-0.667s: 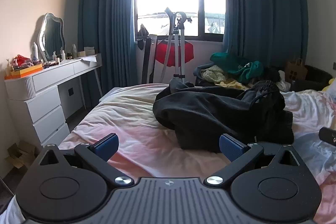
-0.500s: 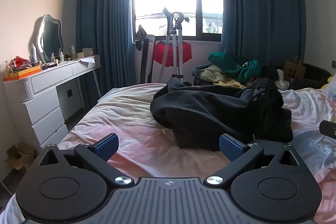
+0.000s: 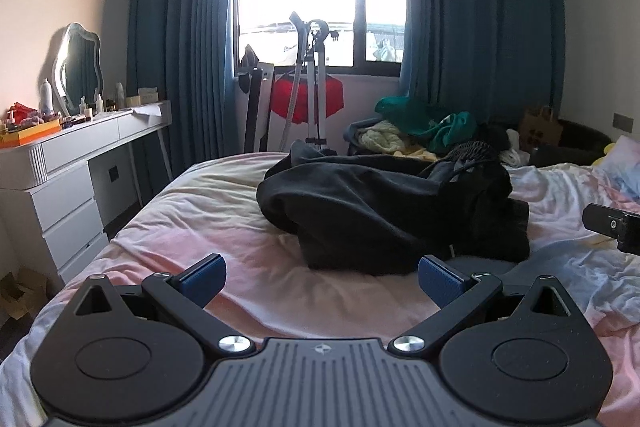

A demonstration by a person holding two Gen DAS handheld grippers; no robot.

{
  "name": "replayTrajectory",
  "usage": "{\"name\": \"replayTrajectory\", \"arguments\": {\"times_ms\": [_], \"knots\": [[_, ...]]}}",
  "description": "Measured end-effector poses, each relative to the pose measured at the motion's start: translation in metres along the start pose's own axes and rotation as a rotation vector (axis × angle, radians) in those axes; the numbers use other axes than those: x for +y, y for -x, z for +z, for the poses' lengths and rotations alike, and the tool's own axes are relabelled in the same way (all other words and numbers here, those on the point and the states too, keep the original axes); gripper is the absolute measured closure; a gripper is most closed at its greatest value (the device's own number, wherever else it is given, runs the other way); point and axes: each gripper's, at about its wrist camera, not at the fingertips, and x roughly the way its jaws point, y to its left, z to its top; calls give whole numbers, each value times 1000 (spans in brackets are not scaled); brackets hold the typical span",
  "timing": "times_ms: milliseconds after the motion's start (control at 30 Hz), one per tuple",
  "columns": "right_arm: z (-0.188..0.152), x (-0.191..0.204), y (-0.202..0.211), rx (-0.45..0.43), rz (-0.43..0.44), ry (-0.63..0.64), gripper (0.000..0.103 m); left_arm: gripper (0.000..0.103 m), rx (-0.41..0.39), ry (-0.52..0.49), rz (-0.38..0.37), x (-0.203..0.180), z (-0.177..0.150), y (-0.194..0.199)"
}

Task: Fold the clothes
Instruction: 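Move both grippers toward the black garment on the bed, then grasp the ribbed cuff of the black garment with the left gripper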

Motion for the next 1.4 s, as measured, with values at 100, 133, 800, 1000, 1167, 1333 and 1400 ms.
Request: {"name": "replayTrajectory", "arguments": {"times_ms": [100, 133, 800, 1000, 1167, 1333, 1400], "knots": [[1, -3, 0, 1, -4, -4, 0, 0, -2, 2, 23, 3, -5, -8], [1, -5, 0, 2, -7, -9, 0, 0, -3, 3, 32, 4, -7, -10], [20, -47, 12, 18, -25, -131, 0, 0, 24, -12, -22, -16, -27, -40], [13, -78, 13, 30, -76, -232, 0, 1, 16, -199, -88, -70, -18, -78], [4, -105, 8, 56, -131, -310, 0, 1, 34, -245, -96, -125, 9, -150], [-8, -122, -12, 129, -120, -367, 0, 1, 19, -299, -147, -186, 39, -230], [-15, -126, -21, 145, -116, -380, 0, 1, 26, -322, -148, -209, 51, -262]]}}
